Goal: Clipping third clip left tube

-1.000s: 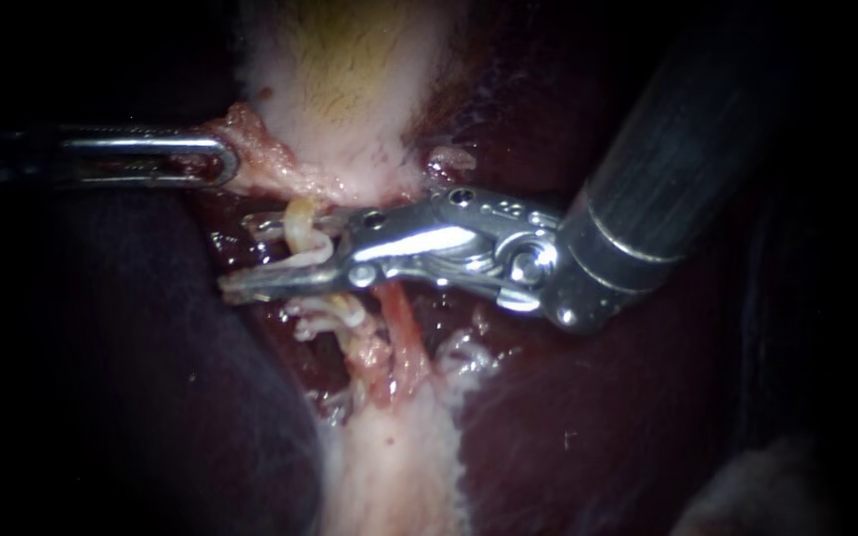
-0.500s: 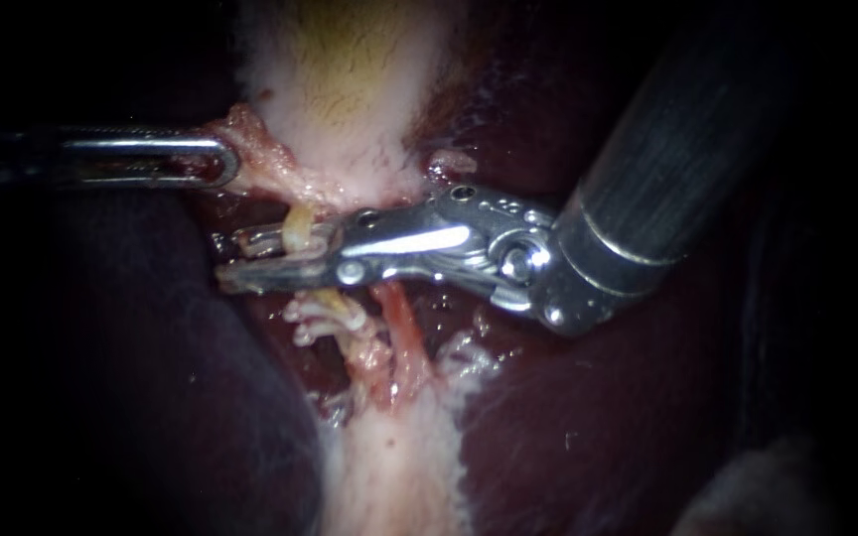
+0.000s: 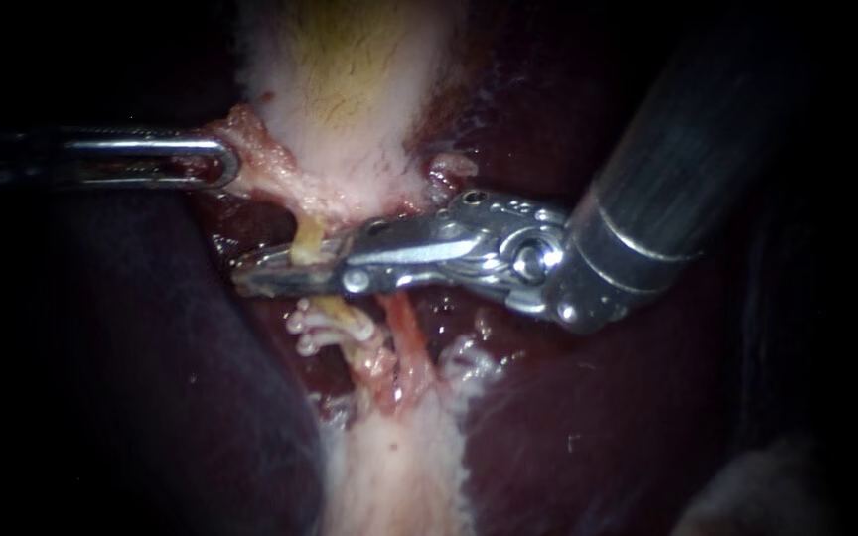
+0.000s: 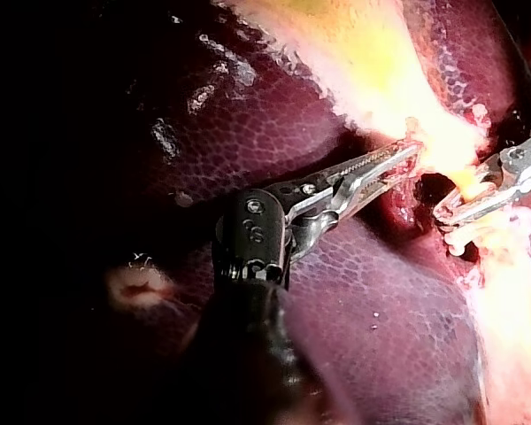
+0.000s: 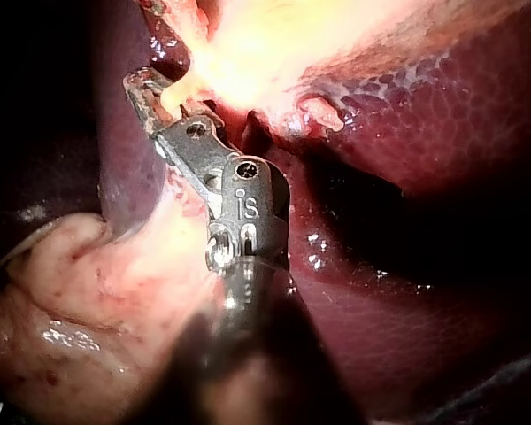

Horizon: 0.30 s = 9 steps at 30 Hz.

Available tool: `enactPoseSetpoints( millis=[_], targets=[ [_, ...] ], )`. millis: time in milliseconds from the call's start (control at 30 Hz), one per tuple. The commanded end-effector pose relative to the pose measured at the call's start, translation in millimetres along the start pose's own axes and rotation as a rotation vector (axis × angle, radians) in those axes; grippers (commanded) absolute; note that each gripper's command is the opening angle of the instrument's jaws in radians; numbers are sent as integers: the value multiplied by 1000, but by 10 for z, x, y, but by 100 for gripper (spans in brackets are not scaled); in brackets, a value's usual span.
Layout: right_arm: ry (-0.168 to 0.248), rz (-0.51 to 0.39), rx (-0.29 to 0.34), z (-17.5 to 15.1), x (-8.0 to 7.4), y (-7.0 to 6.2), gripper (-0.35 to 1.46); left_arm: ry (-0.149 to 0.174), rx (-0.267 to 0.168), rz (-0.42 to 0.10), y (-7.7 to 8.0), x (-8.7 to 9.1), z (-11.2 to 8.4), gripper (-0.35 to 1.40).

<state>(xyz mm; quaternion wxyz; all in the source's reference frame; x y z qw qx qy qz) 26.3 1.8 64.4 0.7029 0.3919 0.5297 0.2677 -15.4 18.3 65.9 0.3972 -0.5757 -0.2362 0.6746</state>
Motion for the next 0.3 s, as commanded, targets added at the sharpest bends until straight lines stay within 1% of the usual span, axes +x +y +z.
enactPoseSetpoints(
  millis=[33,300],
  targets=[
    [0,-2,-1,0,-1,1,-35,-1,1,0,0,0,0,-35],
    [-1,-3,2,0,-1,2,-35,-4,3,0,0,-1,1,-35]
  ],
)
